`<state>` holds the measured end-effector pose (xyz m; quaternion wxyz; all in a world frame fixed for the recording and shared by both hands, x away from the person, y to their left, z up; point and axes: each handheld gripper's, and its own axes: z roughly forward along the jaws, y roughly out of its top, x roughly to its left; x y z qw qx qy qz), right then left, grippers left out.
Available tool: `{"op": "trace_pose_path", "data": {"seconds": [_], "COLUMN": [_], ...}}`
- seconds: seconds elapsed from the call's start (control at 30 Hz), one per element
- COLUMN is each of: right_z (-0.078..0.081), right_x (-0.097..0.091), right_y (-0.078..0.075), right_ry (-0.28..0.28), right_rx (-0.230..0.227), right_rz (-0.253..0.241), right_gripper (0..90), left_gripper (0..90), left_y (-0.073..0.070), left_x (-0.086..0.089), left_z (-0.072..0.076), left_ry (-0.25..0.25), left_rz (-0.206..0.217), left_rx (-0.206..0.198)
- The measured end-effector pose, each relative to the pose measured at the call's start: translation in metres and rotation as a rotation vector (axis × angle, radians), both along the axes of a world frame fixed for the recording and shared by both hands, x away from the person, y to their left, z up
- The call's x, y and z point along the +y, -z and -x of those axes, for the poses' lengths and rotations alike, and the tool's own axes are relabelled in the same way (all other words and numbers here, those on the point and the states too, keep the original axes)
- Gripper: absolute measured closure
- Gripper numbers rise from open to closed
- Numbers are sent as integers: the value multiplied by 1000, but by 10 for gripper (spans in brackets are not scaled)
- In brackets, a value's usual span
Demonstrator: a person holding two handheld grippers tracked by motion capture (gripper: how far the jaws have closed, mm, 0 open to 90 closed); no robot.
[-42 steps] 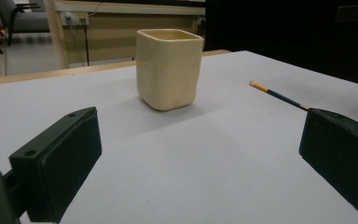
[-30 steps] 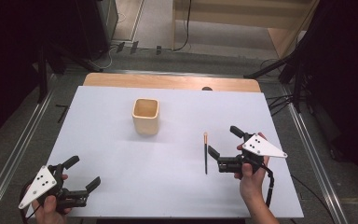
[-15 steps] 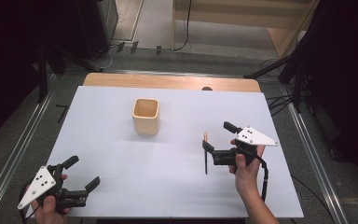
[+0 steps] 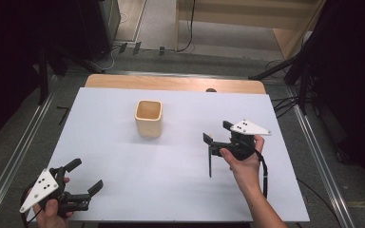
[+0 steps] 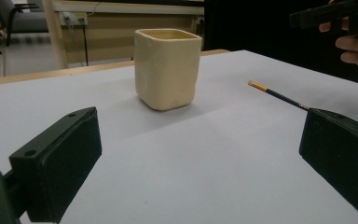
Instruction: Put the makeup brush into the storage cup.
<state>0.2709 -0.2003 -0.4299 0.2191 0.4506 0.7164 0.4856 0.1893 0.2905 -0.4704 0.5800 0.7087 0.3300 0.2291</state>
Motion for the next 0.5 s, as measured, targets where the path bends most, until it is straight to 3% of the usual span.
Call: {"op": "trace_pose_path", "data": {"seconds": [0.17, 0.23, 0.3, 0.33, 0.37, 0.47, 0.5], "right_z": [-6, -11, -16, -16, -21, -26, -26], "right_x": [5, 7, 10, 10, 10, 7, 7], "right_y": [0, 2, 4, 4, 7, 9, 9], "right_ry": [18, 78, 97, 97, 94, 75, 75], "right_rx": [56, 105, 161, 161, 221, 293, 293], "right_rz": [50, 99, 135, 135, 148, 121, 121], "right_gripper": [138, 146, 180, 180, 225, 278, 278], "left_gripper": [0, 0, 0, 0, 0, 0, 0], "left_y": [0, 0, 0, 0, 0, 0, 0], "left_x": [1, 1, 1, 0, 0, 1, 1], "left_z": [0, 0, 0, 0, 0, 0, 0], "left_ry": [-2, -3, -2, 0, -1, 0, 0], "left_rz": [1, 3, 1, 1, 0, 0, 0], "left_rx": [2, 2, 2, 0, 1, 1, 1]}}
